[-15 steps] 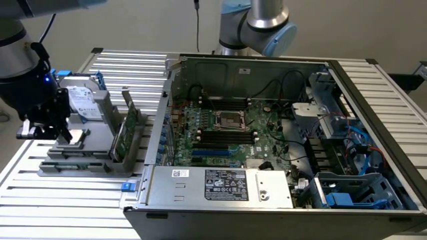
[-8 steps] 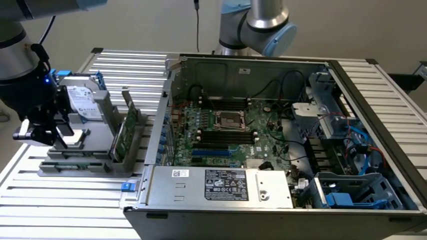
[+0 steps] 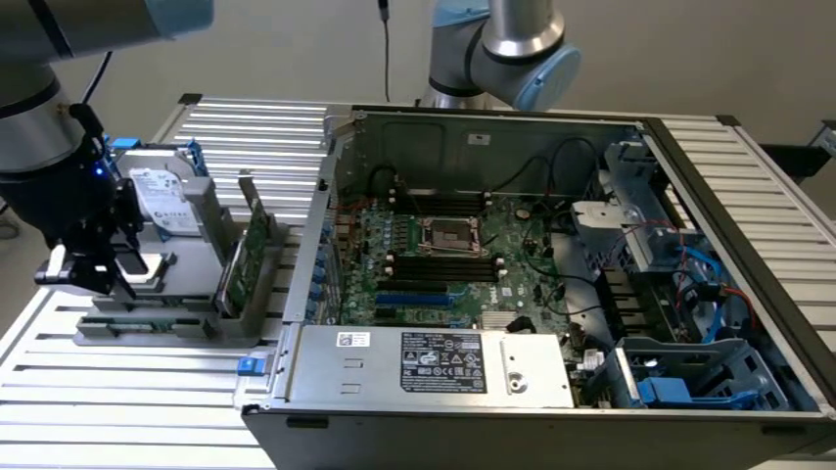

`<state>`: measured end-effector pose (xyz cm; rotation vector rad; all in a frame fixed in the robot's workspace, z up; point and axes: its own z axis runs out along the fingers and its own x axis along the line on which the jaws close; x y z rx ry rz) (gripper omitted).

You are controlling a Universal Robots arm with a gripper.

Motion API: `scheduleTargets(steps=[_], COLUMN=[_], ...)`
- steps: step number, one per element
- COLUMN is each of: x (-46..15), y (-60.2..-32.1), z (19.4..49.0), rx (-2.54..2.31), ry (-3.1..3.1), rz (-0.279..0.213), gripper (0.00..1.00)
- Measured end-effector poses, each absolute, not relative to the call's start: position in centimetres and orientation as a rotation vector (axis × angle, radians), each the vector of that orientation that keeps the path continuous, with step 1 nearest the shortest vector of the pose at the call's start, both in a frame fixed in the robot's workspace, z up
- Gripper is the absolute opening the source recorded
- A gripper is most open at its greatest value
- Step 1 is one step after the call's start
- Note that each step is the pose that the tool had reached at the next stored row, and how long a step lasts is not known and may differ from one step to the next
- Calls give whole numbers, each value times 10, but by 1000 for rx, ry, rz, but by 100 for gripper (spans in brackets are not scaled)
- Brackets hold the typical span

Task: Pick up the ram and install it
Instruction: 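Pick up the ram and move it above insertion slot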

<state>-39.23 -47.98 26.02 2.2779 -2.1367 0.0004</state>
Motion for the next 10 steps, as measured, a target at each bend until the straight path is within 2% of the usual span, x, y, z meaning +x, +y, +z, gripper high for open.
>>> scheduleTargets(steps=[10], x=[-394], y=[-480], z=[242], rx=[2293], ry=[-2119], rz=[3], gripper=[42])
